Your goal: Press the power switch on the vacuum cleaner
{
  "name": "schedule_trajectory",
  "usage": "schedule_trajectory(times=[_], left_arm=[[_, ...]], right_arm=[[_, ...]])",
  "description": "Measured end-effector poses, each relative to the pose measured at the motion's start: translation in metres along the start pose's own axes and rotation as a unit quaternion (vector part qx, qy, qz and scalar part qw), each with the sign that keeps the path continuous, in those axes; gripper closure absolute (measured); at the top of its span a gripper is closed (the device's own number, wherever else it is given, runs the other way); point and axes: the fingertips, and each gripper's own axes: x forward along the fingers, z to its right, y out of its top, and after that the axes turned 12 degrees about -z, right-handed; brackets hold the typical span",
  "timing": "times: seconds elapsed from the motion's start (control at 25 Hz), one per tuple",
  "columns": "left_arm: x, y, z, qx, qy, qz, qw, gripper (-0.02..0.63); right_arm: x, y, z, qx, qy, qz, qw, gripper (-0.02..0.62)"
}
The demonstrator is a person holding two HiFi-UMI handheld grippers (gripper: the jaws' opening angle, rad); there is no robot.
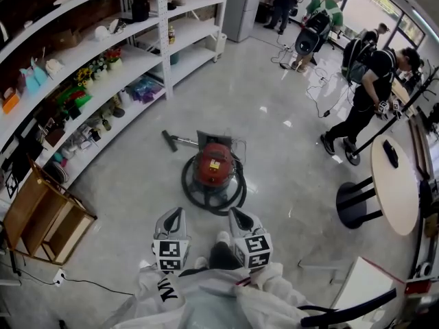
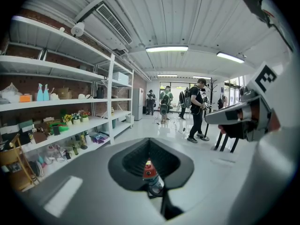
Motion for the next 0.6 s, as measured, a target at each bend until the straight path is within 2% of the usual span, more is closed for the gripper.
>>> schedule_trajectory(times=[0.6], left_arm=[[0.027,0.015,-0.009,0.002,0.008,-0.005,1.0,0.606]], right_arm=[[0.033,0.016,0.019,0.007,0.011,0.005,1.0,0.595]])
